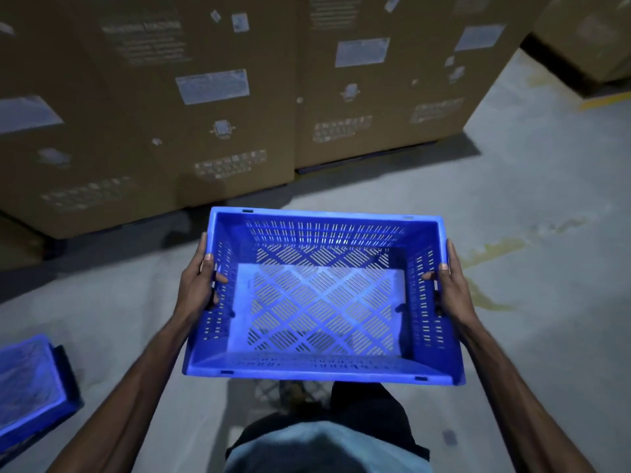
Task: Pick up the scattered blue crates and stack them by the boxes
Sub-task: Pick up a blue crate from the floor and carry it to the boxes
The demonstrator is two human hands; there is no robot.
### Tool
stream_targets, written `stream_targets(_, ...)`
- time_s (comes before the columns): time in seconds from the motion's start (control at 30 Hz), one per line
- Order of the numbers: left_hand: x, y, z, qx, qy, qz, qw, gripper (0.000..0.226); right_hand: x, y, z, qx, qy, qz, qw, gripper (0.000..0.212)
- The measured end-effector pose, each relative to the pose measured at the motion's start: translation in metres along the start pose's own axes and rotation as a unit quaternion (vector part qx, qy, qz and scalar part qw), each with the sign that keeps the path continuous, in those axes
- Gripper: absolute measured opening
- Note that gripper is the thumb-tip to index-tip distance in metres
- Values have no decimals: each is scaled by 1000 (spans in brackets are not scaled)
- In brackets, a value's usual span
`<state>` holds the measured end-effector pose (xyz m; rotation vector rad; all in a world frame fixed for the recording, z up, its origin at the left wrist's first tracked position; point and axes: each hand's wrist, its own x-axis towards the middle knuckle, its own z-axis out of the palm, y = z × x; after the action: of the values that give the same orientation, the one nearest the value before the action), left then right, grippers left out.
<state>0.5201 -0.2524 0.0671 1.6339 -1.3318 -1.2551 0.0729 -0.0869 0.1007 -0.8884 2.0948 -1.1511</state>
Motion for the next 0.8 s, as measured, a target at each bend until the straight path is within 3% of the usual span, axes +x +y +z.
stream_targets(0.37,175,32,109,33,96,-89,991,48,306,12,76,-75,-102,-14,992,55)
stream_targets(0.5,234,34,155,19,105,-128,986,50,388,13,107,-109,-131,-19,985,48)
stream_targets(0.63,293,-6,192,-8,138,-170,976,49,469,52,159,-137,-150,-15,979,47)
stream_targets(0.8,378,-106,238,-16,144,-239,960,48,552,140,243,-158,-148,0,976,46)
